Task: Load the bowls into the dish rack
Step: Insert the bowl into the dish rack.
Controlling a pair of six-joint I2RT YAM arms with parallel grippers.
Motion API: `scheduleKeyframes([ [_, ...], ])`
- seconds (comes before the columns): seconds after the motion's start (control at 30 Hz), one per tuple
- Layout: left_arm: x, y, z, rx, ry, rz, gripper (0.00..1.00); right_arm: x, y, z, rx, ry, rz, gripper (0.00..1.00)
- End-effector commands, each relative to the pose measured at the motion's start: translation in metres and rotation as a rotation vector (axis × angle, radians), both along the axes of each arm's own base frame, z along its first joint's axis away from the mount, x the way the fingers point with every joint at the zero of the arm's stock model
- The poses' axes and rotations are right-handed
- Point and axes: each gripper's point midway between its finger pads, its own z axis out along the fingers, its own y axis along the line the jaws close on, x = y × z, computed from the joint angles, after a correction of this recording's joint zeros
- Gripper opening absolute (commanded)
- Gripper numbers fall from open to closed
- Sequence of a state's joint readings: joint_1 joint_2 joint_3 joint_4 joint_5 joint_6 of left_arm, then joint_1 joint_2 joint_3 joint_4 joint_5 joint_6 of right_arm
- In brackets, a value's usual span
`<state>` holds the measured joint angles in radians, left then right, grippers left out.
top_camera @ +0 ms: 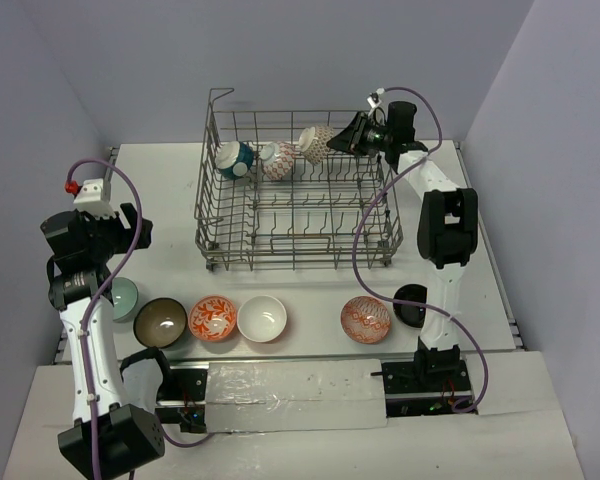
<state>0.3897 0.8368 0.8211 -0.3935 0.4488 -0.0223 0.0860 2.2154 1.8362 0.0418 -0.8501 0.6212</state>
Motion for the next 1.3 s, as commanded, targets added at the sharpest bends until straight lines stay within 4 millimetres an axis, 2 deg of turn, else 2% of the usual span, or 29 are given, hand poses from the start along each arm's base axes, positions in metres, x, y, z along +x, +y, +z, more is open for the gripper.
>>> scheduleKeyframes([
  [0.0,-0.001,-0.003,0.003,-0.004,-0.021,-0.02,0.77,0.01,-0.003,0.025,-0.019,-0.087,0.009,0.27],
  [0.23,-0.002,-0.002,0.001,0.001,-0.017,-0.016,0.77,0.015,-0.004,0.024,-0.068,-0.094,0.01,0.3],
  [0.37,-0.001,-0.002,0.0,0.002,-0.016,-0.016,0.77,0.015,-0.005,0.023,-0.079,-0.081,0.01,0.35],
  [0.8,-0.002,-0.002,0.001,0.006,-0.017,-0.012,0.77,0.015,0.002,0.004,-0.047,-0.018,0.047,0.41],
  [1.27,-0.002,-0.001,-0.001,0.007,-0.012,-0.009,0.77,0.015,0.008,0.005,-0.008,-0.016,0.082,0.56],
])
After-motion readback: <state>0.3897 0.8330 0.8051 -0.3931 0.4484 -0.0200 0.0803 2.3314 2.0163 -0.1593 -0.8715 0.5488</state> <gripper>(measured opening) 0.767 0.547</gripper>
